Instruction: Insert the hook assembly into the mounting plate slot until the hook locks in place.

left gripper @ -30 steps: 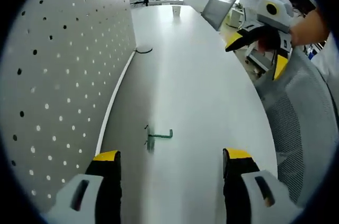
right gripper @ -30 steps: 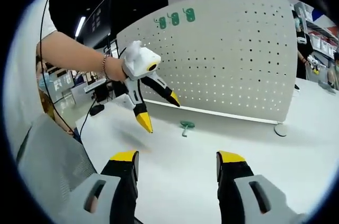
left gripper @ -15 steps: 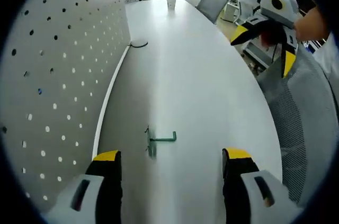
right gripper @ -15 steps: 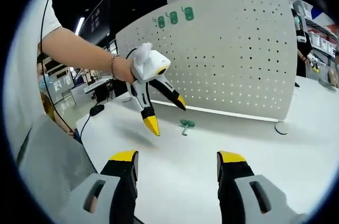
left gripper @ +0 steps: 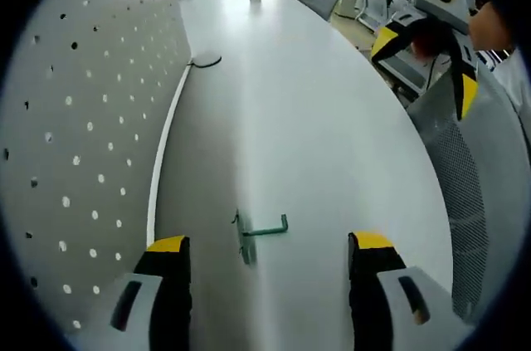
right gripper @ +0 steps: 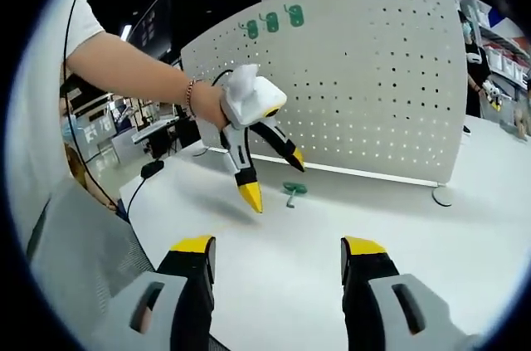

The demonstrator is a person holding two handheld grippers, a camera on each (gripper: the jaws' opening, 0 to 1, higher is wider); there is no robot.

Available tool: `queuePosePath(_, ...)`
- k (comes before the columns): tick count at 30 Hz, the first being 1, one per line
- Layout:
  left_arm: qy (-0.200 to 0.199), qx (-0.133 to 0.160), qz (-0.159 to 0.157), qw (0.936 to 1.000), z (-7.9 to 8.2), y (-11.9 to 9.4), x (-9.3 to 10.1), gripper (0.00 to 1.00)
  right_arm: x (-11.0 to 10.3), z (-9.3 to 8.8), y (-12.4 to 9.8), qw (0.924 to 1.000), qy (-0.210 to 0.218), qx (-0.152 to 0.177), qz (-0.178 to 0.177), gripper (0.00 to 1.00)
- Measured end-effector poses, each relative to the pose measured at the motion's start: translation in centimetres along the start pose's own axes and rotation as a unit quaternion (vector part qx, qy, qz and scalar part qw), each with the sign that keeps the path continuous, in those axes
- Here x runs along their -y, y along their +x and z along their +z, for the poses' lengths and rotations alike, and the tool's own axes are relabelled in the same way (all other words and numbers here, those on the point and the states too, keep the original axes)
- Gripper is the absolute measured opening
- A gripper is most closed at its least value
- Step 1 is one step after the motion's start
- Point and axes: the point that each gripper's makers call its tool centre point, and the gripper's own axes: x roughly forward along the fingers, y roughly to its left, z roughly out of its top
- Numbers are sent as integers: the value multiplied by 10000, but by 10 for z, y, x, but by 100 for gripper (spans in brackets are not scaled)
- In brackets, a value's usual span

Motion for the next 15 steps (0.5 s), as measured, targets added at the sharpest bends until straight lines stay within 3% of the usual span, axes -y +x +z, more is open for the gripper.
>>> queuePosePath(15,210,-331,-125,9992,-9,16,-2,78,0,-2,0,10000,54,-26,3,58)
